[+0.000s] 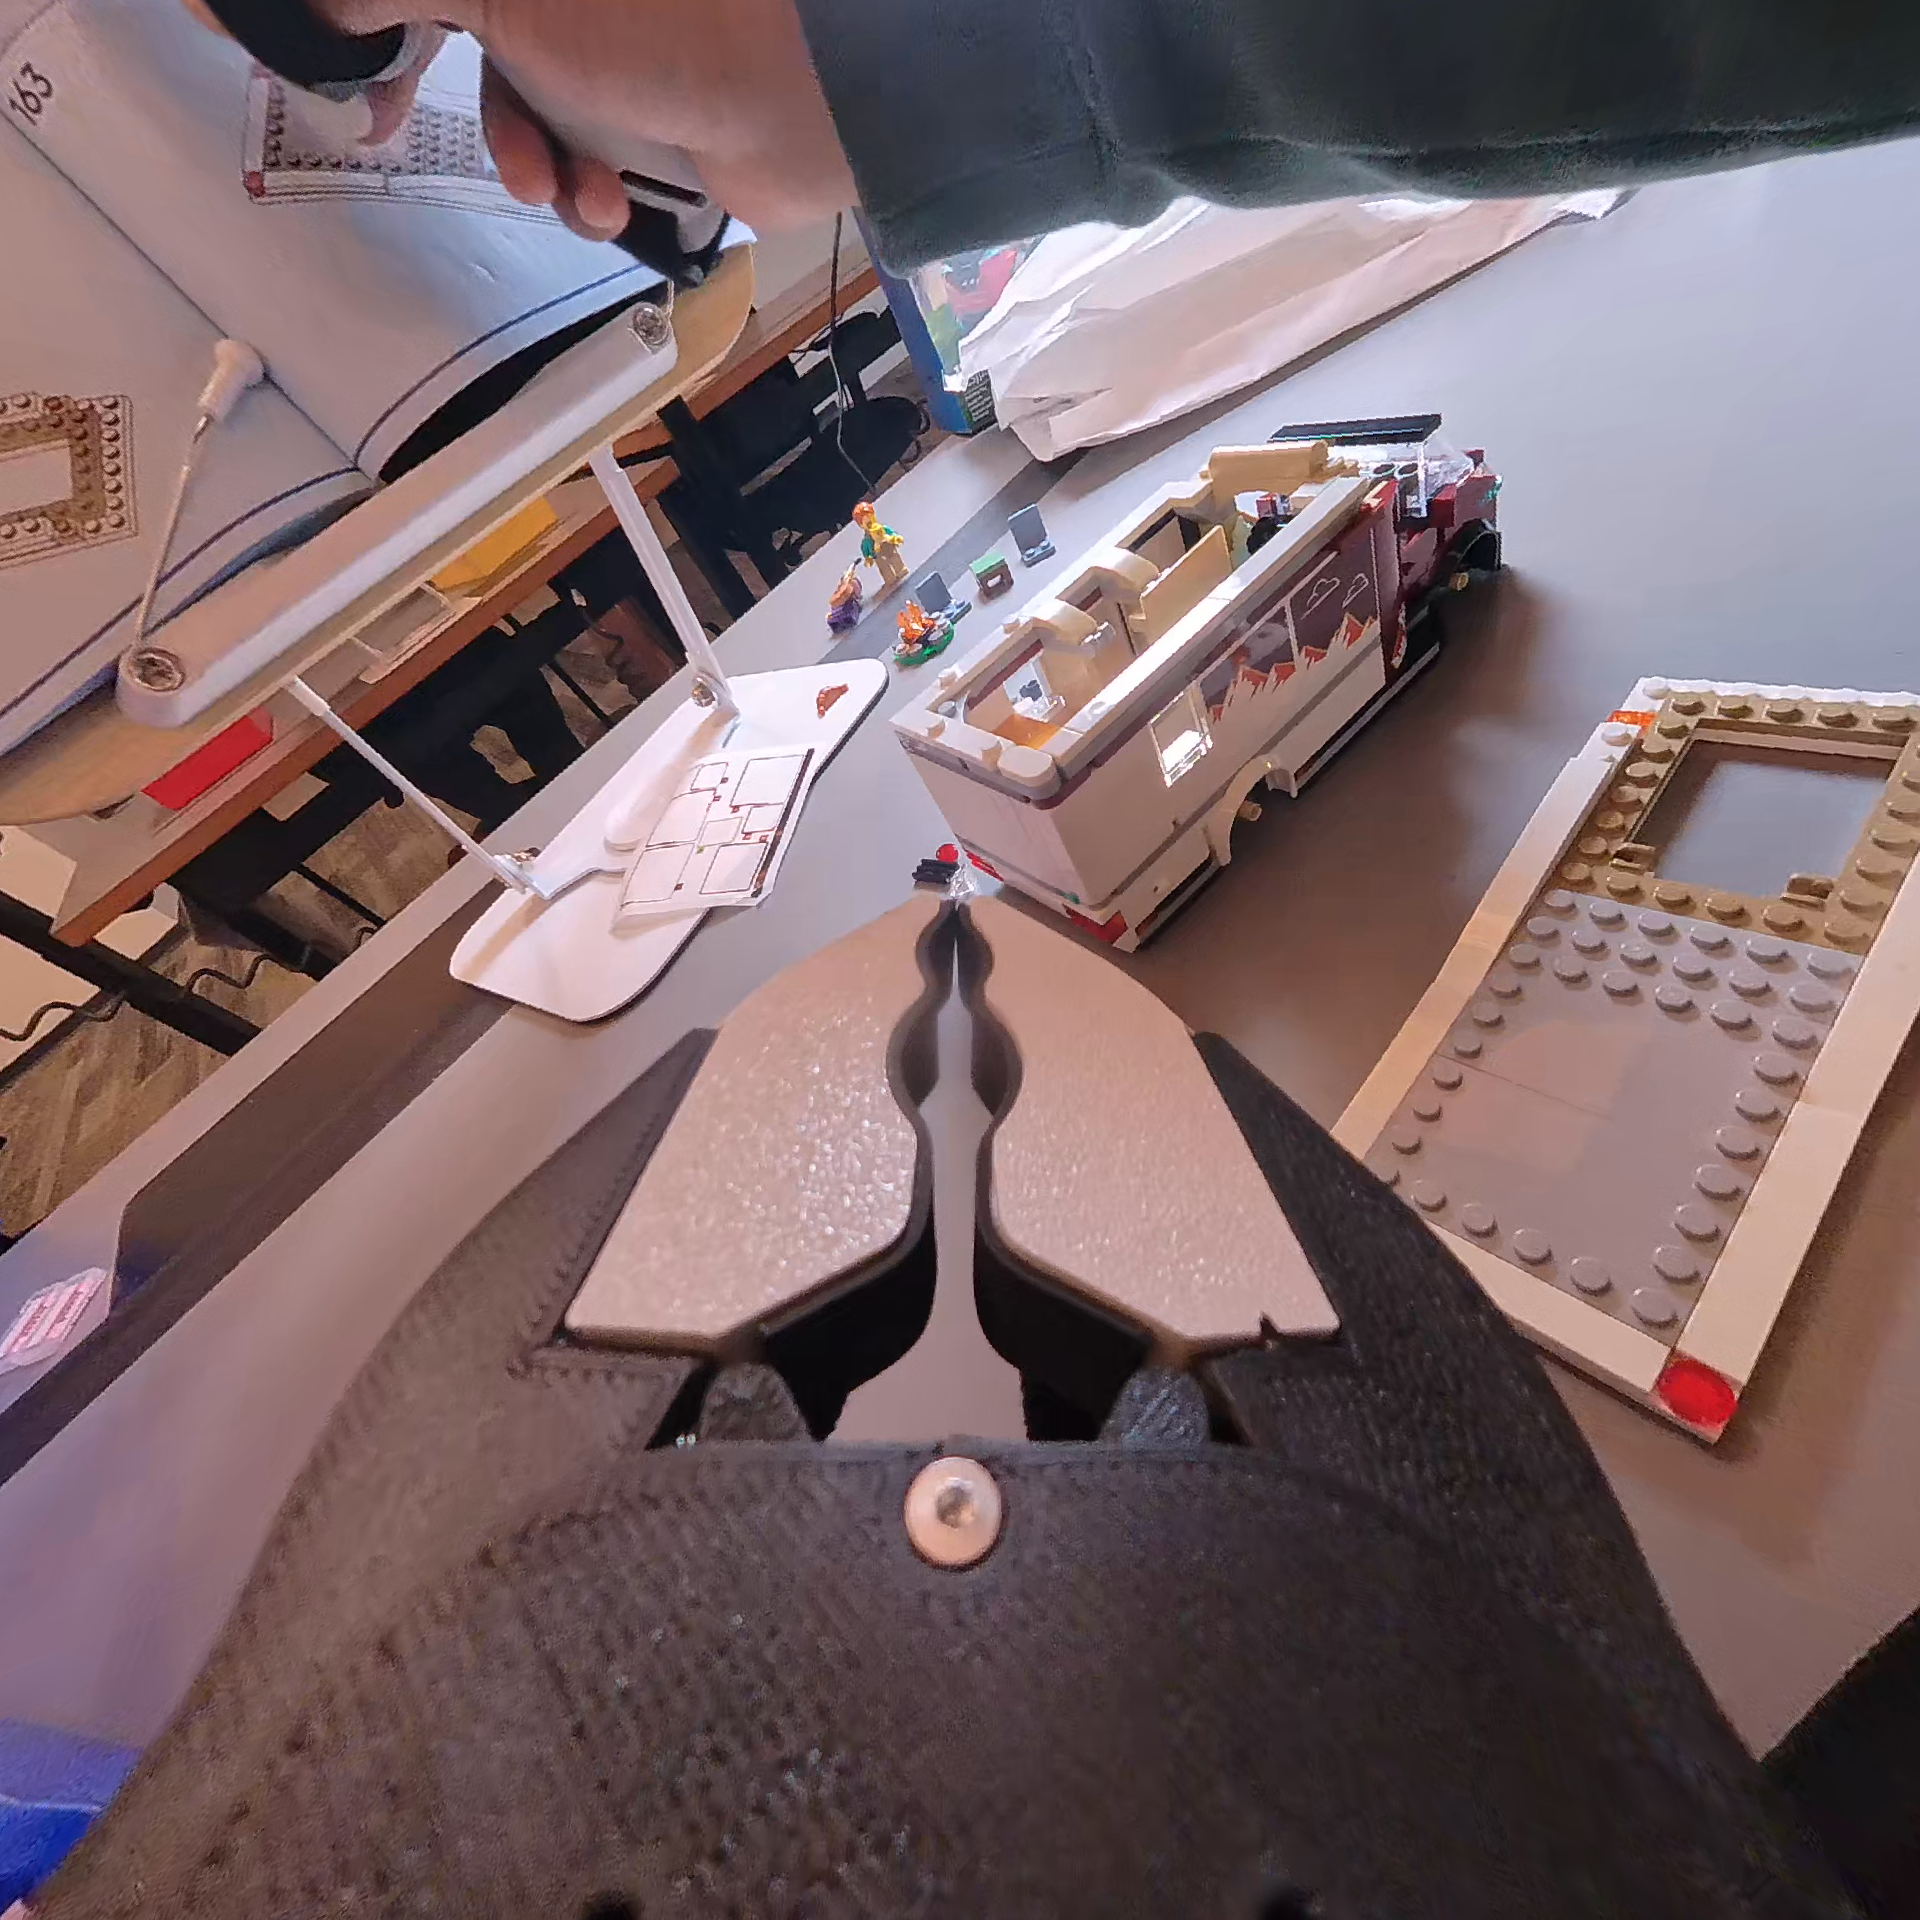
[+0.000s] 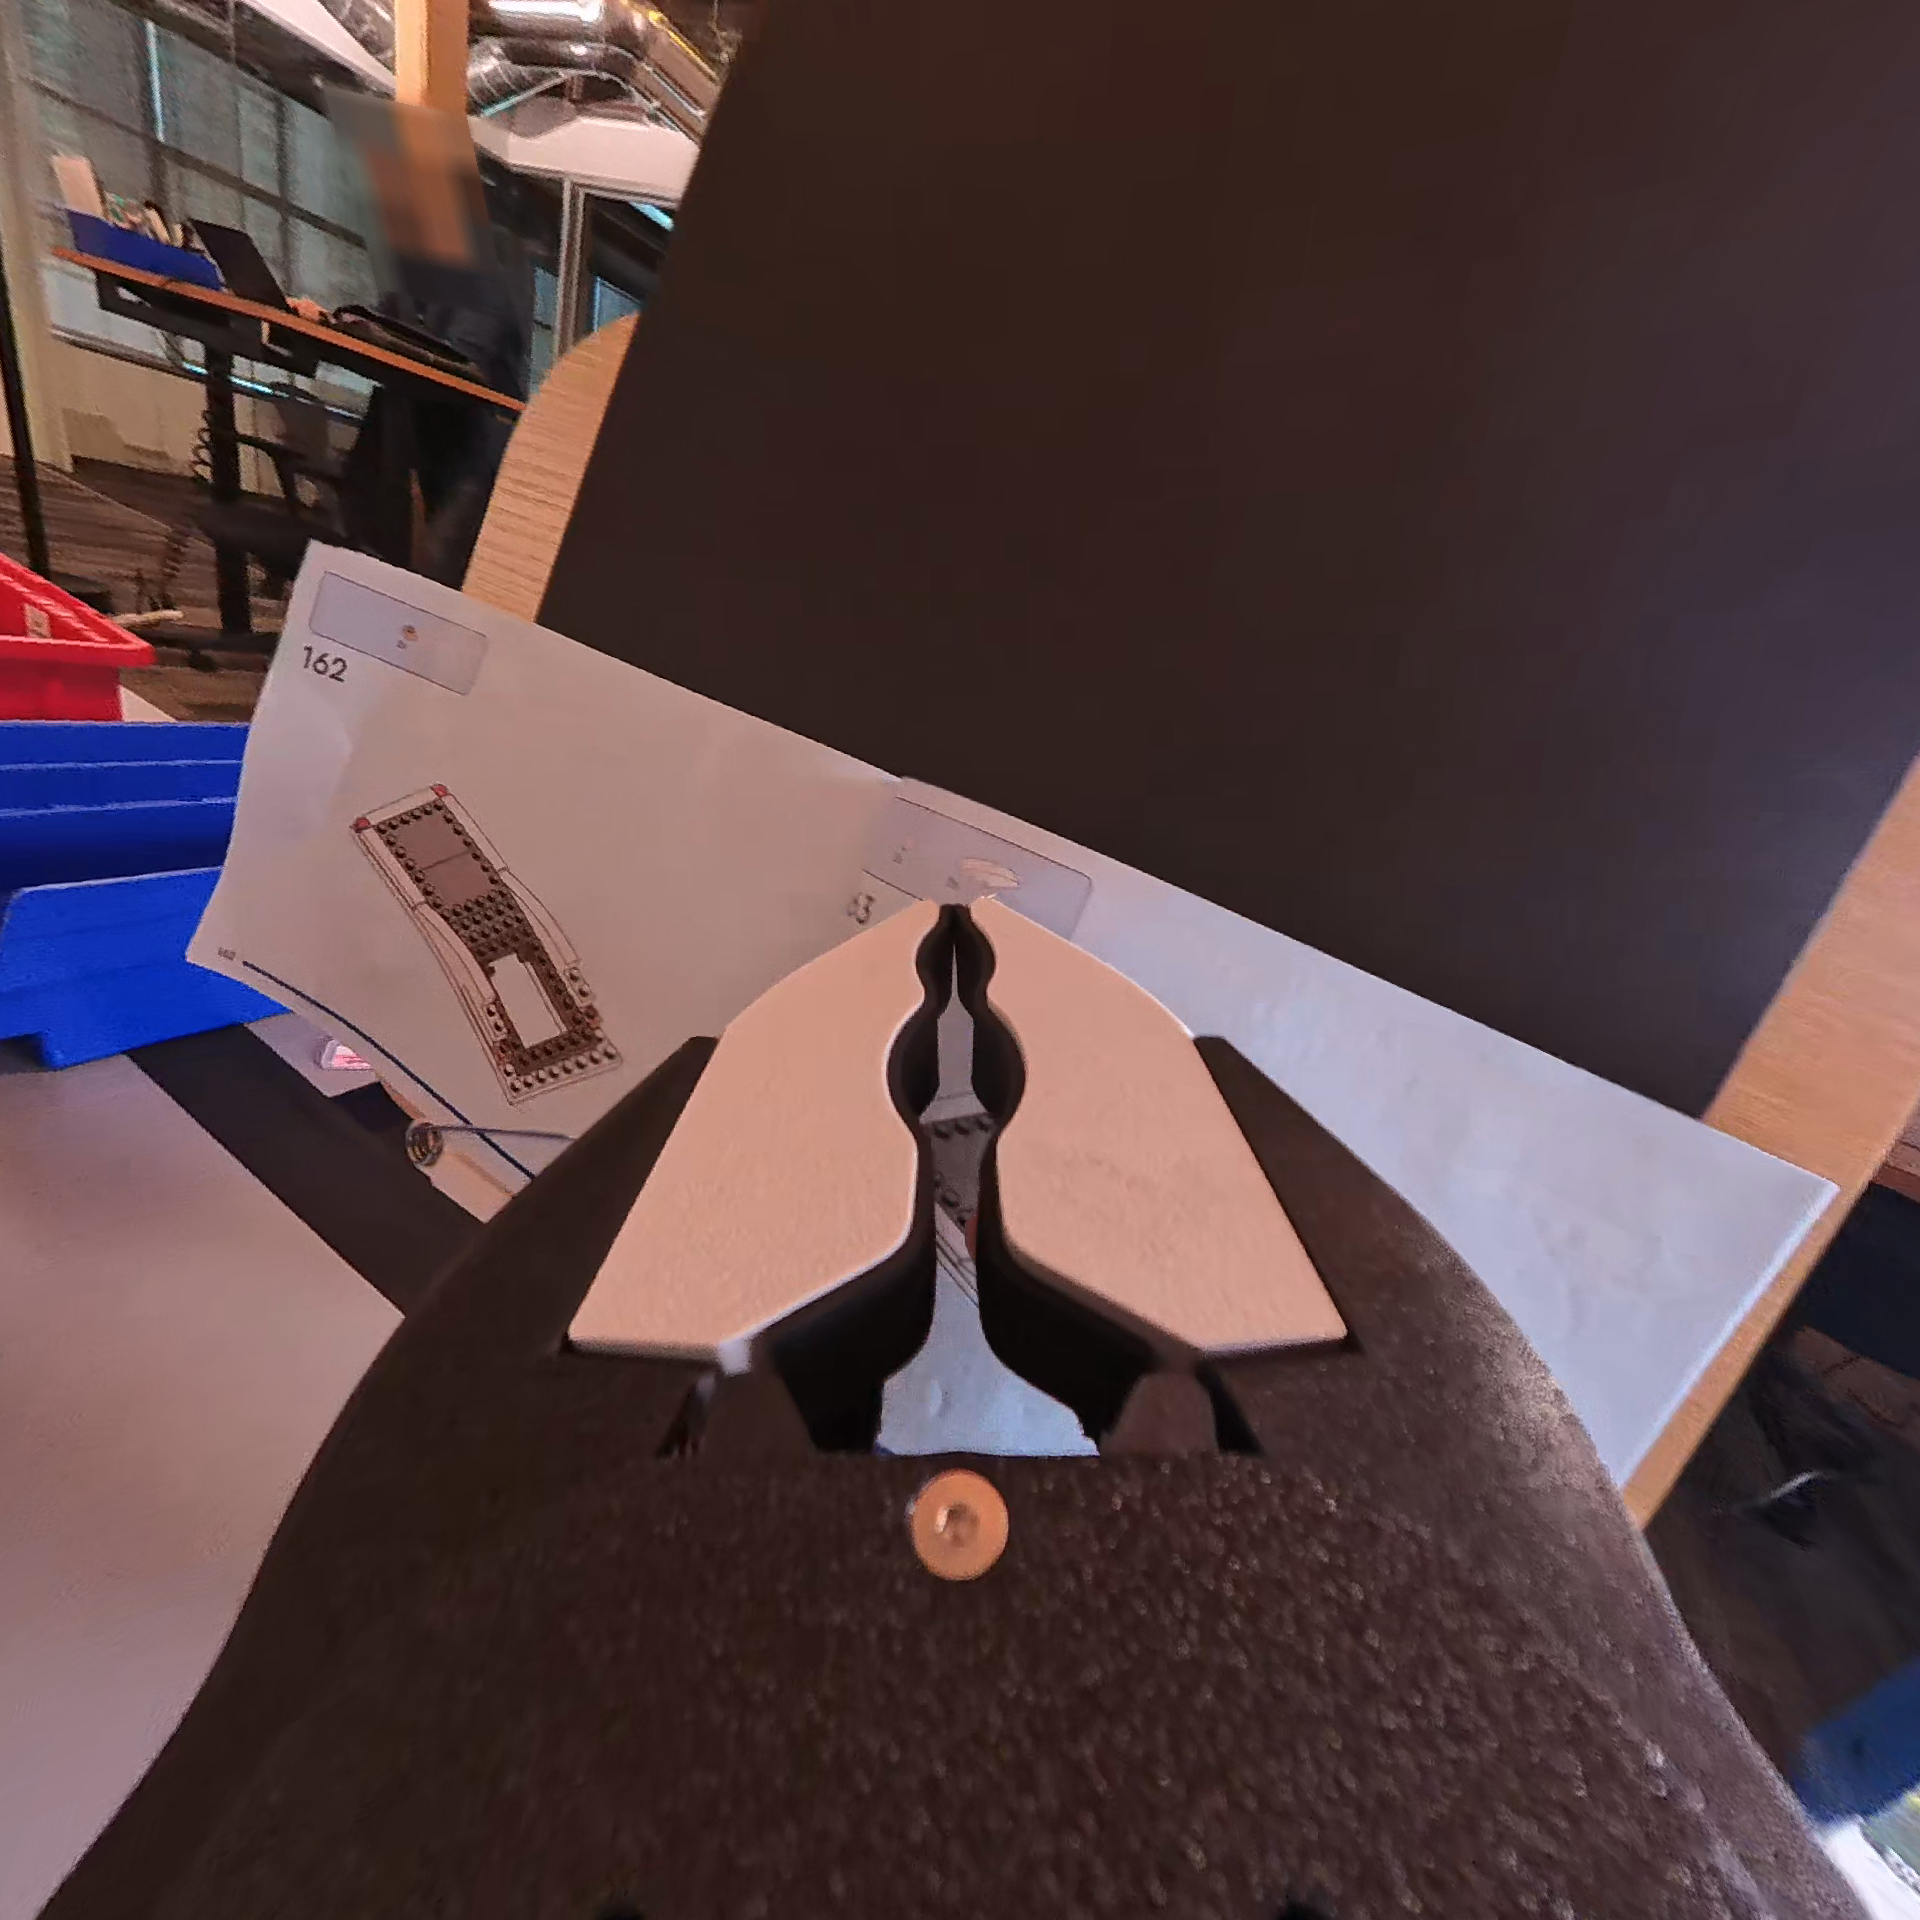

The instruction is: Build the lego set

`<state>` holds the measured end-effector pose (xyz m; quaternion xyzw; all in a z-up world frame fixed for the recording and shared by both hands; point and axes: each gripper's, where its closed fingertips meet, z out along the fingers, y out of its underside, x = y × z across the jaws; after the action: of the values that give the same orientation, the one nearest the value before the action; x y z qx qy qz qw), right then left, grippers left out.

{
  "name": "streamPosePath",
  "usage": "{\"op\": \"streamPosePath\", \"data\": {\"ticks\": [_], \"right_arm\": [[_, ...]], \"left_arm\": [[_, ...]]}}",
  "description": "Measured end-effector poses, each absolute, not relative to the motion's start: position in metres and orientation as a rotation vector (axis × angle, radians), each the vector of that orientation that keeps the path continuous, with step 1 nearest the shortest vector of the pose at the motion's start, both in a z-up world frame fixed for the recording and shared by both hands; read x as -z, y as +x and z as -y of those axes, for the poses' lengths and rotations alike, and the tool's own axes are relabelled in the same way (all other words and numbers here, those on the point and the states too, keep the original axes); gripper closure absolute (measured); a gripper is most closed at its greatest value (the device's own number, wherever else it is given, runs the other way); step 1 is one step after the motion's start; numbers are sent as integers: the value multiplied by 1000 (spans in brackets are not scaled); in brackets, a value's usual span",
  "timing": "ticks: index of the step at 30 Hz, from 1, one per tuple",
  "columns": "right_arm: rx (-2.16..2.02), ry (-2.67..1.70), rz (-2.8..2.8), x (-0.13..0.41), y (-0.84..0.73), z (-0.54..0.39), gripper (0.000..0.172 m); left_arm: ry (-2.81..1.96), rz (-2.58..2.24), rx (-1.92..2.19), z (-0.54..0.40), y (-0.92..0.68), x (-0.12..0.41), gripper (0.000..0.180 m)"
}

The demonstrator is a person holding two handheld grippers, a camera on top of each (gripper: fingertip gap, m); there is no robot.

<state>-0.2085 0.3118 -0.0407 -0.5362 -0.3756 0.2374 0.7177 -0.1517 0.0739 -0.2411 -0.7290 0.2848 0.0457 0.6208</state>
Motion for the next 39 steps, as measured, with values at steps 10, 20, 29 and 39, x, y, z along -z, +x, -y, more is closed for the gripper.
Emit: {"op": "streamPosePath", "data": {"ticks": [10, 20, 29, 39], "right_arm": [[-583, -1161, 916, 44, -182, -297, 170], [-894, -1406, 2049, 206, -79, -151, 73], [-731, -1408, 2330, 282, -32, -138, 92], [-1085, -1389, 2161, 234, -44, -146, 108]], "left_arm": [[-1689, -641, -119, -74, -156, 243, 180], [-1709, -633, -85, -74, -157, 247, 180], [-1757, -613, -22, -77, -157, 259, 180], [-1769, -590, -3, -79, -162, 261, 180]]}}
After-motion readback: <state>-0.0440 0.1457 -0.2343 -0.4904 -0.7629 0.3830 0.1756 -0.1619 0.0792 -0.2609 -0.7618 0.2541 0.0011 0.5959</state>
